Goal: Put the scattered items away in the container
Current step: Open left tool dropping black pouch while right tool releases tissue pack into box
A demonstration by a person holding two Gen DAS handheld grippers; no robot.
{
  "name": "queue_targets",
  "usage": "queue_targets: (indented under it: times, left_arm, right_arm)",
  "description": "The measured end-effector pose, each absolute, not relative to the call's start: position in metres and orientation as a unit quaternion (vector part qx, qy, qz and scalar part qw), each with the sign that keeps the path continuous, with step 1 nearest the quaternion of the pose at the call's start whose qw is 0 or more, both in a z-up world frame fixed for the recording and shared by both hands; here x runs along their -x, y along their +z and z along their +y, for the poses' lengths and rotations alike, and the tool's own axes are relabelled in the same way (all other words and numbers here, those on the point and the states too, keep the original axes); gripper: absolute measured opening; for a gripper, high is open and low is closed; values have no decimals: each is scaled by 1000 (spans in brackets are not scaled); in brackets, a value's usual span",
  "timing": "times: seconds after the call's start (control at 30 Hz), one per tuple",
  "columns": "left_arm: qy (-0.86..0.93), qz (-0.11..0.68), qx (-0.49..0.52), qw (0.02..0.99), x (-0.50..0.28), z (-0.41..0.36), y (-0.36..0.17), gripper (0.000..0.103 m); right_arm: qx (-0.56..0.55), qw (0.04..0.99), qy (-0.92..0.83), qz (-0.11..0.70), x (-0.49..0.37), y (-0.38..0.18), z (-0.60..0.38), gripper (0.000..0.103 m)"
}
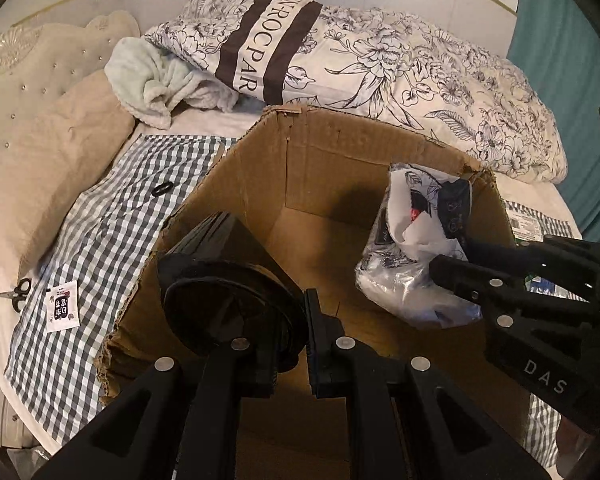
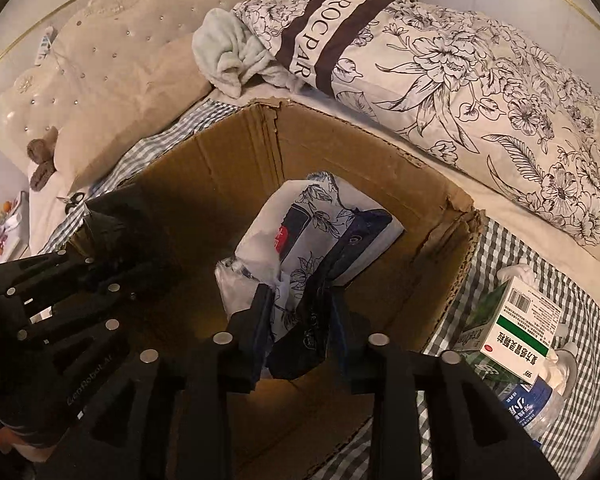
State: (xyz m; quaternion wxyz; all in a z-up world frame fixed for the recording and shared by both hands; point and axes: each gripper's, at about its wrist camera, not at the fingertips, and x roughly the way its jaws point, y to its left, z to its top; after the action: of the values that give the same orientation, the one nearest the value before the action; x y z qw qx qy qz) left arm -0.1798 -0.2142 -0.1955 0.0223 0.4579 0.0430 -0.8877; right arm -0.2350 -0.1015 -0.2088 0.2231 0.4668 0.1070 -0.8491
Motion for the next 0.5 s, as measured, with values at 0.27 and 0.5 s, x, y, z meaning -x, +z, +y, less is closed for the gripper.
queue_targets:
  times: [0.27, 0.5]
  left_arm:
    - [-891, 26, -451, 41, 175, -211, -185, 50]
    - [-903, 26, -425, 51, 164, -209, -161, 60]
  right_arm:
    - [-450, 219, -861, 91, 229, -201, -92, 47]
    - [-435, 227, -868, 80, 217, -182, -85, 69]
